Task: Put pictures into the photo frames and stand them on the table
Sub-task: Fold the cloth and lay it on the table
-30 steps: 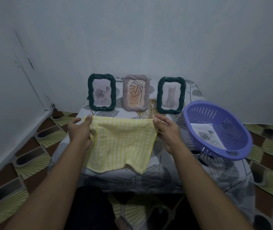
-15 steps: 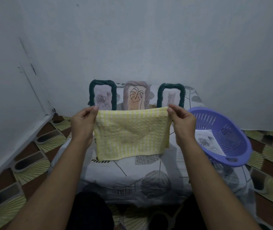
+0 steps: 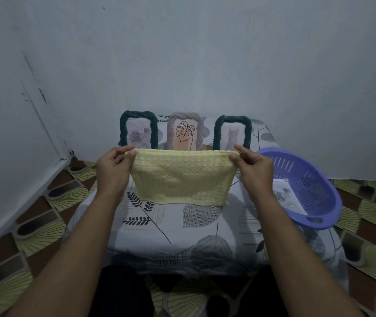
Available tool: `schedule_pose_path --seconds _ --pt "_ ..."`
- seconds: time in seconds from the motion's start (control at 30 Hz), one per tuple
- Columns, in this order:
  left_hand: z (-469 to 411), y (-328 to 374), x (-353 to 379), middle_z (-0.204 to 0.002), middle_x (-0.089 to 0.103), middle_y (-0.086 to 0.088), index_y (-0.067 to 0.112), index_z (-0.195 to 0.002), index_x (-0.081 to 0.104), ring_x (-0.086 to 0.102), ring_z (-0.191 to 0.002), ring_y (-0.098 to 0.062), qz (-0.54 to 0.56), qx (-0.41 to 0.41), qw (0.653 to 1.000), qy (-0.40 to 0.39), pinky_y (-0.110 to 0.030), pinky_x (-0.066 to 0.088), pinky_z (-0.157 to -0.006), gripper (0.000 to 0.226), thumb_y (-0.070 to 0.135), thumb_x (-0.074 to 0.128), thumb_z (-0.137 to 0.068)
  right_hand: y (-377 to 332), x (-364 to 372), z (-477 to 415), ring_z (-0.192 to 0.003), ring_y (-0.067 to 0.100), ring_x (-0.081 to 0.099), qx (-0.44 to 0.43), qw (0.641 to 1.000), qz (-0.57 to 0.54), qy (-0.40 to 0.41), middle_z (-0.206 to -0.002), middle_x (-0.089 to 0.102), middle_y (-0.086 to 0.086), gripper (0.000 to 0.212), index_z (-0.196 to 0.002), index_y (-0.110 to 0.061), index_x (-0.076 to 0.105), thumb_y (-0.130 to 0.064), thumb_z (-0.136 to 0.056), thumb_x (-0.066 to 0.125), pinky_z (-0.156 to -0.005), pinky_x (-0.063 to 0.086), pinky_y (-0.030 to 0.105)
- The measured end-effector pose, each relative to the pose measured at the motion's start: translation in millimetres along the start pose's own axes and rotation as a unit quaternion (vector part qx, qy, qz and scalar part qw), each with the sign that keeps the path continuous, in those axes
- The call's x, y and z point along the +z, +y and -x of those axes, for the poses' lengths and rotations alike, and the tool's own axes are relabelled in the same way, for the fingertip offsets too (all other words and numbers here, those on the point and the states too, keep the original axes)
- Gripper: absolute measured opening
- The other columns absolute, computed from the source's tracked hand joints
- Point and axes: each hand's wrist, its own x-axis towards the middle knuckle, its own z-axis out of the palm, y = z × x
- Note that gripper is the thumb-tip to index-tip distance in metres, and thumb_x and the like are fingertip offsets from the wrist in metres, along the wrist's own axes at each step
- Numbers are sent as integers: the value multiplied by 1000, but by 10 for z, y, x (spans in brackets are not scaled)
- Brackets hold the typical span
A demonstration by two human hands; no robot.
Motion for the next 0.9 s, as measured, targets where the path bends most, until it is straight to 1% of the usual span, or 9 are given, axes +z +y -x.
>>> schedule_pose_path --seconds 0.17,0.3,0.37,0.43,0.53,0.67,0.73,0.83,0.9 --pt "26 22 -8 -90 72 3 25 -94 71 67 -80 -5 -59 22 998 11 -18 53 -65 13 13 69 -91 13 34 39 -92 2 69 14 999 5 29 -97 76 -4 32 -112 -16 76 -18 -81 82 -91 57 30" --pt "23 5 -31 -92 70 2 25 -97 72 66 -84 -13 -153 61 986 22 -28 54 -71 8 20 68 -92 16 65 73 -87 7 71 24 999 17 41 -86 75 -12 14 -88 -34 77 -22 -82 81 -87 59 39" --pt "-2 -26 -54 -102 67 -4 26 -97 71 64 -89 -16 -204 82 975 28 -34 54 -78 7 28 67 -92 -9 74 83 -82 6 69 7 998 37 52 -86 74 -9 13 -83 -36 72 -24 -85 78 -84 58 38" --pt "-31 -49 -72 -112 62 -7 24 -98 69 61 -98 -19 -231 86 969 35 -39 52 -86 14 36 65 -92 -45 74 95 -79 -4 62 -20 997 57 57 -96 69 -3 8 -85 -33 68 -28 -89 73 -78 55 27" --pt "-18 -25 -65 -105 66 -3 21 -99 65 62 -100 -22 -196 76 977 27 -39 52 -86 15 35 63 -95 -90 84 125 -76 -16 58 -25 999 22 31 -100 66 -9 5 -91 -25 66 -27 -94 67 -68 45 9" --pt "70 19 -5 -92 66 2 18 -98 64 63 -87 -14 -158 79 983 40 -30 52 -75 12 30 65 -95 -100 109 139 -77 -4 62 -13 999 -29 41 -85 69 -10 10 -85 -29 64 -26 -94 67 -76 54 23" --pt "114 28 40 -88 64 6 18 -97 64 61 -82 -10 -169 82 980 69 -26 51 -72 11 28 66 -94 -98 131 133 -78 2 63 -12 998 -7 62 -82 69 -10 10 -83 -31 66 -27 -92 71 -79 56 32" --pt "153 74 115 -79 61 6 15 -92 65 57 -74 -10 -207 60 968 126 -28 47 -71 8 23 66 -90 -115 187 144 -76 4 65 3 997 37 74 -79 70 -10 5 -83 -28 70 -28 -87 73 -80 59 37" --pt "169 125 174 -71 57 7 13 -87 64 53 -66 -10 -229 60 963 131 -28 44 -67 7 19 66 -86 -149 236 152 -76 8 67 26 996 42 80 -79 71 -7 4 -84 -24 72 -27 -85 74 -81 59 41"
